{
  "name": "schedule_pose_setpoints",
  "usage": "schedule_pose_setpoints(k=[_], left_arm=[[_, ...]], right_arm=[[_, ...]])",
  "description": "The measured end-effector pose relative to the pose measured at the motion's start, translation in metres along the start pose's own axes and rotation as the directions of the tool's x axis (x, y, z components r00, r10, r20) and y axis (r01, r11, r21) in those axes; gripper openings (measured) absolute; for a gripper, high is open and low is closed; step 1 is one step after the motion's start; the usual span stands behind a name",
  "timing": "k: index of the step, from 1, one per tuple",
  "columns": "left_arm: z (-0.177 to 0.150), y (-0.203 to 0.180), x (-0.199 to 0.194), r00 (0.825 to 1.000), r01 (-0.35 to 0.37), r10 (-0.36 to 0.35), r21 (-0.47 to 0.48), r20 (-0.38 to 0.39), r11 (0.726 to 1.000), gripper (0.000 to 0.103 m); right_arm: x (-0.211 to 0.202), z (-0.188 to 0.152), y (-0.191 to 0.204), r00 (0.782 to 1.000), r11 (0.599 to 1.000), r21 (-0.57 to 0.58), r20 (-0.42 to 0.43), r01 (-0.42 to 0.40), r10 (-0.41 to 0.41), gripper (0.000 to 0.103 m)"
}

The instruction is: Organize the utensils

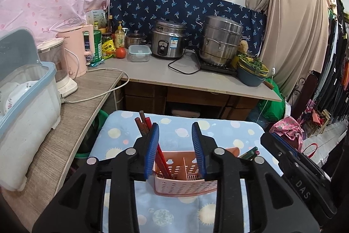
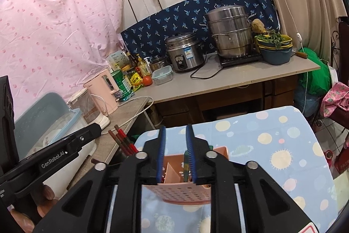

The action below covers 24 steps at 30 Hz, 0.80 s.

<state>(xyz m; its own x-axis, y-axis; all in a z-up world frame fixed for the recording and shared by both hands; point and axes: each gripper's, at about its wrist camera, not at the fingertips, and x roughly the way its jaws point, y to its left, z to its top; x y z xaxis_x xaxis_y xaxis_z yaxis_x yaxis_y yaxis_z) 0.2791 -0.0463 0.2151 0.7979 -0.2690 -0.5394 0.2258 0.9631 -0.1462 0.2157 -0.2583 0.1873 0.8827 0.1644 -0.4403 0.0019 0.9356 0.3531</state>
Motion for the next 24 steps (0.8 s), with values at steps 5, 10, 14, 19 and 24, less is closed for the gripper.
schedule_pose_setpoints(k=[5,10,14,19,24], left_arm=[[-0.01,0.0,-0.005,1.0,-0.027,0.027,-0.001,-0.009,1.0,0.041],[-0.023,-0.002,-0.008,0.999,-0.051,0.051,0.011,-0.019,0.999,0.044],[-0.034,-0.001,-0.011,0.998,-0.062,0.063,0.019,-0.029,0.998,0.045],[-0.047,-0.001,-0.015,0.996,-0.077,0.078,0.026,-0.036,0.997,0.051],[-0.058,0.0,-0.016,0.994,-0.091,0.092,0.028,-0.051,0.995,0.057]], right_arm=[[-0.011,-0.015,0.001,1.0,1.0,-0.012,-0.016,0.006,-0.006,0.031],[-0.02,-0.029,0.005,0.999,0.999,-0.05,-0.027,0.021,-0.023,0.038],[-0.024,-0.04,0.009,0.999,0.996,-0.078,-0.036,0.035,-0.038,0.04],[-0.027,-0.051,0.012,0.998,0.995,-0.092,-0.053,0.042,-0.047,0.04],[-0.03,-0.063,0.011,0.996,0.994,-0.095,-0.072,0.053,-0.06,0.044]])
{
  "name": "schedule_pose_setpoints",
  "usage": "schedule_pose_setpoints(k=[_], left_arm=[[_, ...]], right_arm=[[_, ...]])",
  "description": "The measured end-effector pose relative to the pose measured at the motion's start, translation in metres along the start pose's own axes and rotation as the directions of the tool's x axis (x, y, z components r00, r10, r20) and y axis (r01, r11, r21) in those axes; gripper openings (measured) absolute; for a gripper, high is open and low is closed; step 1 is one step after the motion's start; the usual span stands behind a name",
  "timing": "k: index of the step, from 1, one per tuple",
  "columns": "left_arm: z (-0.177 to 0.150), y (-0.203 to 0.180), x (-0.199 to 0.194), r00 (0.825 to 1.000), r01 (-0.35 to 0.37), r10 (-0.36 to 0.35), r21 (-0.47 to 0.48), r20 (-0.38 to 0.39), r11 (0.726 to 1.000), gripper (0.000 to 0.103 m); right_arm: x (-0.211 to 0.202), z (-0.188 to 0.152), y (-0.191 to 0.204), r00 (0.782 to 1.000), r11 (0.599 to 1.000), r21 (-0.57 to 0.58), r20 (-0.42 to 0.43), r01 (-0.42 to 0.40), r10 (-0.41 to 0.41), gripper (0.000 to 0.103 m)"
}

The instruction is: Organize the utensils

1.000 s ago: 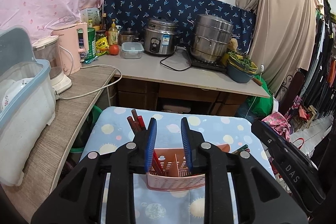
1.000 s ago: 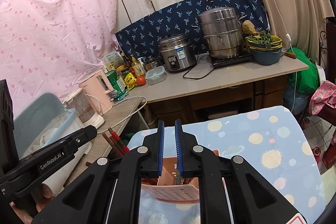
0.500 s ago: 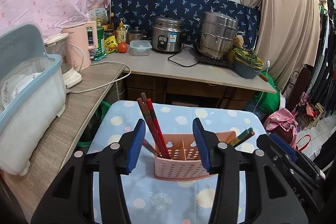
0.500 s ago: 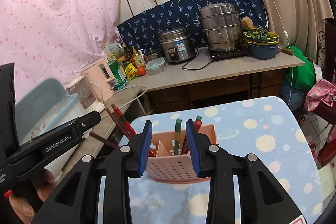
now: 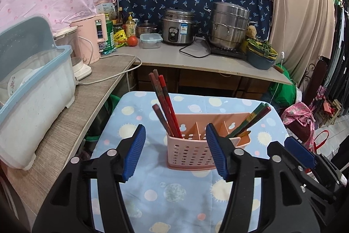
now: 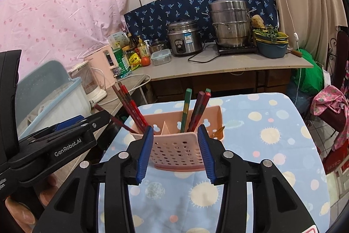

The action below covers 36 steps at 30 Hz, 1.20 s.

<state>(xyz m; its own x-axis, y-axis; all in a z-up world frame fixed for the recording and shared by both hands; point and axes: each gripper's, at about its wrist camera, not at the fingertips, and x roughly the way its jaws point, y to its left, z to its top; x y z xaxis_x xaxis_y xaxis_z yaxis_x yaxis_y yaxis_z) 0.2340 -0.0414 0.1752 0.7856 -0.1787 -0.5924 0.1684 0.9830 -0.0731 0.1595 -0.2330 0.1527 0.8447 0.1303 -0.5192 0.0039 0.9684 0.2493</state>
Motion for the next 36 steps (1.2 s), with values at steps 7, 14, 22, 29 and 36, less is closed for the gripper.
schedule_pose_setpoints(k=[7,14,22,29,36], left_arm=[[-0.02,-0.002,0.003,0.999,-0.006,0.005,-0.001,-0.037,1.0,0.064],[-0.041,-0.008,0.007,0.997,-0.021,0.023,0.031,-0.068,0.999,0.071],[-0.059,-0.008,0.014,0.995,-0.037,0.039,0.022,-0.095,0.999,0.083],[-0.071,-0.006,0.02,0.991,-0.056,0.058,0.022,-0.118,0.998,0.088],[-0.081,-0.003,0.027,0.987,-0.072,0.074,0.019,-0.143,0.997,0.091]], right_arm=[[-0.001,-0.02,-0.004,0.998,0.999,-0.012,-0.038,0.044,-0.045,0.05],[0.004,-0.039,-0.015,0.994,0.998,-0.003,-0.085,0.07,-0.07,0.055],[0.008,-0.052,-0.024,0.988,0.995,0.001,-0.117,0.103,-0.103,0.071],[0.012,-0.06,-0.024,0.983,0.992,-0.016,-0.134,0.129,-0.13,0.072],[0.017,-0.067,-0.023,0.977,0.989,-0.035,-0.152,0.146,-0.15,0.073]])
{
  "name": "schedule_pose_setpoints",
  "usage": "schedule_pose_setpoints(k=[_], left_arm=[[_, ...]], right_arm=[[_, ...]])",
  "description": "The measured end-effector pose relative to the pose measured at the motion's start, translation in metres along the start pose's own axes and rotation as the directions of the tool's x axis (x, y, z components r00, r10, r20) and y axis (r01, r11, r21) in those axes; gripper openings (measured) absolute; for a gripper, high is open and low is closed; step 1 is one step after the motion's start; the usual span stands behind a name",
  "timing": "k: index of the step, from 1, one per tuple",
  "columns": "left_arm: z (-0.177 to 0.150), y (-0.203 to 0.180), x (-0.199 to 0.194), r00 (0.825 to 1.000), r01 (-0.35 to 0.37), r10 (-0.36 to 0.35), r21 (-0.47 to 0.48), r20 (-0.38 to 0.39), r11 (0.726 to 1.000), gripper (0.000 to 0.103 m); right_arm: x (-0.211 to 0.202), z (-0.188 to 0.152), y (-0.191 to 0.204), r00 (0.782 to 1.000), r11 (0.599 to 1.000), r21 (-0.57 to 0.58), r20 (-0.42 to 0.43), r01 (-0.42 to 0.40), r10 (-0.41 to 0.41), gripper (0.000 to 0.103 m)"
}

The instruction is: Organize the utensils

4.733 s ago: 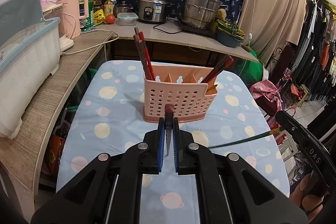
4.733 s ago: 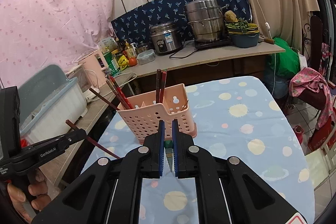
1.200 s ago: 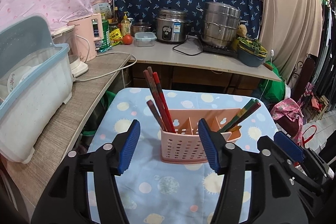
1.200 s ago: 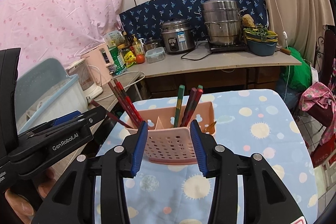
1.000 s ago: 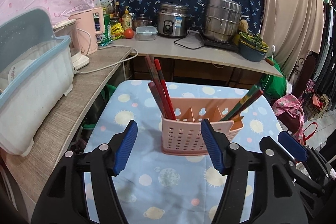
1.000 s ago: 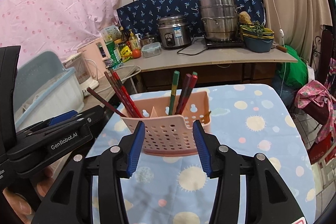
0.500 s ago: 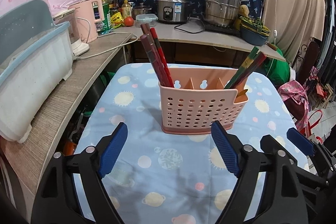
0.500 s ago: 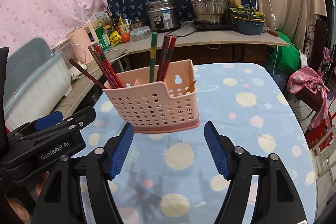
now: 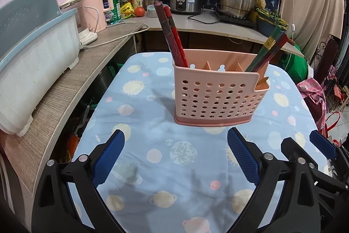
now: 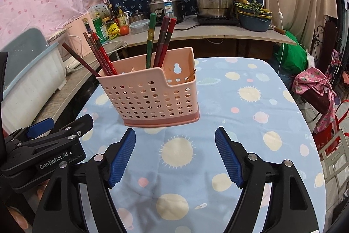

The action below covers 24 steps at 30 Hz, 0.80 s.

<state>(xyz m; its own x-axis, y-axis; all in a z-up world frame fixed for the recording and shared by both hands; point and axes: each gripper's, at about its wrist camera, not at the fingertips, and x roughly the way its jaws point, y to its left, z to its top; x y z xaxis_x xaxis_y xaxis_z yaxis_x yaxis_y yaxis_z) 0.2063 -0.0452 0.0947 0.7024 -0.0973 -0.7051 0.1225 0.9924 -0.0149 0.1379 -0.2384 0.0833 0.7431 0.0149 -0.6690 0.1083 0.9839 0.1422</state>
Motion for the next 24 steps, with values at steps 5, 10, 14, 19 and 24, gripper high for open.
schedule_pose_setpoints(k=[5,10,14,19,24], left_arm=[[-0.005,0.001,0.005,1.0,-0.009,0.009,-0.003,-0.014,1.0,0.093],[-0.009,0.003,0.01,0.999,-0.02,0.02,-0.001,-0.025,1.0,0.093],[-0.01,0.003,0.013,0.999,-0.02,0.02,0.001,-0.035,1.0,0.094],[-0.012,0.003,0.016,0.999,-0.024,0.024,0.008,-0.045,1.0,0.095],[-0.012,0.001,0.018,0.998,-0.037,0.038,0.02,-0.048,0.999,0.095]], right_arm=[[0.005,-0.004,-0.001,1.0,1.0,0.0,-0.022,0.01,-0.01,0.078],[0.008,-0.007,-0.002,0.999,1.0,0.0,-0.033,0.026,-0.026,0.082],[0.01,-0.008,-0.001,0.999,0.999,-0.006,-0.035,0.034,-0.034,0.084],[0.013,-0.01,-0.001,0.998,0.999,-0.013,-0.044,0.046,-0.046,0.084],[0.016,-0.011,-0.002,0.998,0.999,-0.014,-0.053,0.043,-0.043,0.084]])
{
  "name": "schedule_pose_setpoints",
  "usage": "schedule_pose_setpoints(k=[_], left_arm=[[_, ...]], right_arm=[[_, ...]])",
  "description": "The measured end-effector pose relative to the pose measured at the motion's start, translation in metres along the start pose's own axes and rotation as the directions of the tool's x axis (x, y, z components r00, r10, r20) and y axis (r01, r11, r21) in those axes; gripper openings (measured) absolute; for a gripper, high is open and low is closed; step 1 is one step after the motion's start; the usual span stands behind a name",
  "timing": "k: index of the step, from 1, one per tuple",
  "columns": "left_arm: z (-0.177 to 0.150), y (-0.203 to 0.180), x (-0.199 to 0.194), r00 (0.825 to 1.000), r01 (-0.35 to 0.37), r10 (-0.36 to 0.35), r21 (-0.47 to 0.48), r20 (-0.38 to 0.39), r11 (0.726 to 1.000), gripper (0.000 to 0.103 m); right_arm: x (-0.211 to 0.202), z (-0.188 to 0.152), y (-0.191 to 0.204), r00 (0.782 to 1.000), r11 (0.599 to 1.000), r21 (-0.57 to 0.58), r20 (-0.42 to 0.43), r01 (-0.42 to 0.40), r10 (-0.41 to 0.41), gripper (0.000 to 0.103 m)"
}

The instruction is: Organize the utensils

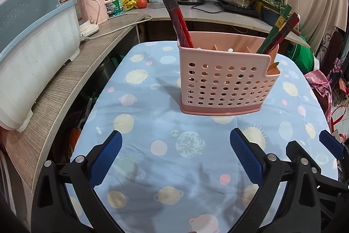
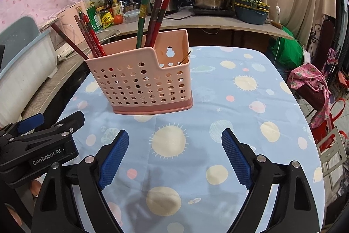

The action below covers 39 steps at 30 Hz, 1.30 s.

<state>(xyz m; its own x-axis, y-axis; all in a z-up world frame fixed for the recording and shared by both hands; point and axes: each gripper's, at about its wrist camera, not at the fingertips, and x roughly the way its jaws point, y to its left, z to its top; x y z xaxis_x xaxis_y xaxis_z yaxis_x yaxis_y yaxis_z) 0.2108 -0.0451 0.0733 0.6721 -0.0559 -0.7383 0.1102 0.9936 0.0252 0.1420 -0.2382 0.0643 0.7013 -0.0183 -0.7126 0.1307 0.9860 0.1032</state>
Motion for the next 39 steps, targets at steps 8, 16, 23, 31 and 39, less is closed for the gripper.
schedule_pose_setpoints(k=[8,16,23,31,39], left_arm=[[0.0011,0.0,0.0059,1.0,-0.009,0.009,-0.003,-0.019,1.0,0.095],[0.001,0.0004,0.0088,0.999,-0.016,0.016,-0.005,-0.028,1.0,0.095],[0.0018,-0.0007,0.0105,0.999,-0.025,0.024,-0.001,-0.031,1.0,0.095],[0.0019,-0.0029,0.0067,0.999,-0.042,0.042,0.01,-0.01,0.999,0.095],[0.0018,-0.0037,0.0027,0.999,-0.053,0.053,0.011,0.004,0.999,0.095]], right_arm=[[0.0042,0.0004,-0.0001,1.0,1.0,-0.003,-0.003,0.008,-0.008,0.084],[0.0068,0.001,-0.0002,1.0,1.0,0.006,-0.009,0.007,-0.007,0.085],[0.0077,0.0009,0.0001,1.0,1.0,0.009,-0.011,0.008,-0.008,0.085],[0.0058,0.0009,-0.0001,1.0,1.0,0.014,-0.008,0.009,-0.009,0.085],[0.0031,0.0,0.0004,1.0,1.0,0.017,-0.003,0.009,-0.009,0.085]])
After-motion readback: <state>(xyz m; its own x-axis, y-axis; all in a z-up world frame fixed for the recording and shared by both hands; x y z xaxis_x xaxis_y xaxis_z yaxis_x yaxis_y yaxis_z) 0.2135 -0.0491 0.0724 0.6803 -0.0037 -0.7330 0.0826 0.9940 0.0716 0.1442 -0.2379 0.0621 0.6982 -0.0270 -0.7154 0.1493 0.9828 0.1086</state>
